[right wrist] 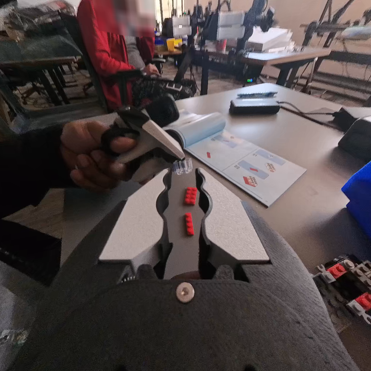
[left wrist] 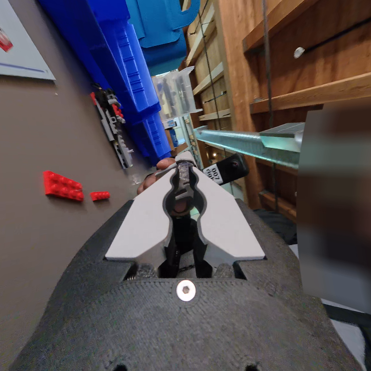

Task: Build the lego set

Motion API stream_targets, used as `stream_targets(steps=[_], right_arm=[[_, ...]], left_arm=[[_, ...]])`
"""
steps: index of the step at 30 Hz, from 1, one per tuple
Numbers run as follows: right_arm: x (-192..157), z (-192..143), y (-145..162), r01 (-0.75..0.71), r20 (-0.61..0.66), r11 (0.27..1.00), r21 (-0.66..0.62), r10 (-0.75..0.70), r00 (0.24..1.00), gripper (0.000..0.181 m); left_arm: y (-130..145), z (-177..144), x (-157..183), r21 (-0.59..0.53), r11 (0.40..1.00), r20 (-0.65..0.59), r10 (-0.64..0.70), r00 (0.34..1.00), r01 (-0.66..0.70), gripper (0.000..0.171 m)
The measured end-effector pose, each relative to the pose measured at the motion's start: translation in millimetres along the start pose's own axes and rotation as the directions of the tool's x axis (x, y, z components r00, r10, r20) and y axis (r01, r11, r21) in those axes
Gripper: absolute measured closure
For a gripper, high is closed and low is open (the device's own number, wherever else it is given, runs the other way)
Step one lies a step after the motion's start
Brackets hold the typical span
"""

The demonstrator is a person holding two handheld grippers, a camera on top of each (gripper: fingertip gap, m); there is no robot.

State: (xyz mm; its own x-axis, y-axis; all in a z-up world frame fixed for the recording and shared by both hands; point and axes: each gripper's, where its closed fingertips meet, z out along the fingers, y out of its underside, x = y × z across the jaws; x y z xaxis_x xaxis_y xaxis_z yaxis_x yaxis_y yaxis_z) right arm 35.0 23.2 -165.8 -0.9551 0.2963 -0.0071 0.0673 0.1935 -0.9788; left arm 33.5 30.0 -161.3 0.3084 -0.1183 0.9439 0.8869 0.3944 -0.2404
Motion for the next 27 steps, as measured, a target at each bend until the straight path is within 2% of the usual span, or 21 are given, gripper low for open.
stream_targets(steps=[4,6,8,10,12,14,16,19,21,24,25,27], right_arm=[[1.9,-0.7,-4.7,-0.023,-0.015,0.999,0.044,0.023,1.000,0.163],[4.3,-0.4,-2.2,-0.072,-0.009,0.997,0.021,0.072,0.997,0.163],[10.5,-1.2,1.0,-0.157,-0.017,0.987,-0.020,0.157,0.987,0.163],[14.6,-1.7,11.5,-0.286,-0.023,0.951,-0.117,0.286,0.958,0.163],[11.0,-2.1,20.2,-0.442,-0.008,0.873,-0.208,0.450,0.893,0.163],[5.1,-1.9,16.2,-0.575,0.032,0.787,-0.223,0.595,0.803,0.163],[0.9,-0.7,8.6,-0.671,0.077,0.709,-0.217,0.697,0.713,0.163],[-1.0,2.2,3.6,-0.751,0.102,0.626,-0.208,0.778,0.620,0.163],[-3.6,3.8,1.3,-0.786,0.120,0.583,-0.203,0.812,0.571,0.163],[-7.9,5.4,-0.6,-0.812,0.141,0.547,-0.203,0.837,0.529,0.163],[-8.5,5.6,-1.1,-0.820,0.145,0.537,-0.200,0.844,0.517,0.163],[-8.1,5.7,-1.8,-0.833,0.154,0.519,-0.189,0.854,0.497,0.163]], left_arm=[[-0.6,1.8,1.4,0.015,1.000,-0.024,-0.017,1.000,0.018,0.162],[-2.4,0.9,-0.3,0.014,0.998,0.021,0.060,0.998,-0.060,0.162],[-6.0,-2.5,-1.5,-0.005,0.980,0.095,0.197,0.976,-0.197,0.151],[-8.4,-7.0,-3.1,-0.072,0.911,0.194,0.412,0.890,-0.406,0.147],[-8.1,-10.1,-6.3,-0.181,0.784,0.266,0.620,0.738,-0.594,0.144],[-4.2,-9.3,-7.4,-0.266,0.654,0.266,0.756,0.598,-0.708,0.143],[-0.5,-8.4,-9.7,-0.316,0.557,0.251,0.830,0.499,-0.768,0.142],[3.2,-5.9,-3.1,-0.326,0.446,0.211,0.894,0.396,-0.833,0.144],[3.8,-5.5,-2.6,-0.340,0.394,0.203,0.917,0.342,-0.854,0.145],[3.7,-4.3,-0.7,-0.337,0.356,0.199,0.932,0.303,-0.872,0.150],[3.7,-4.1,-0.5,-0.337,0.350,0.199,0.934,0.297,-0.874,0.156],[4.0,-3.8,-0.2,-0.337,0.352,0.197,0.933,0.300,-0.874,0.158]])
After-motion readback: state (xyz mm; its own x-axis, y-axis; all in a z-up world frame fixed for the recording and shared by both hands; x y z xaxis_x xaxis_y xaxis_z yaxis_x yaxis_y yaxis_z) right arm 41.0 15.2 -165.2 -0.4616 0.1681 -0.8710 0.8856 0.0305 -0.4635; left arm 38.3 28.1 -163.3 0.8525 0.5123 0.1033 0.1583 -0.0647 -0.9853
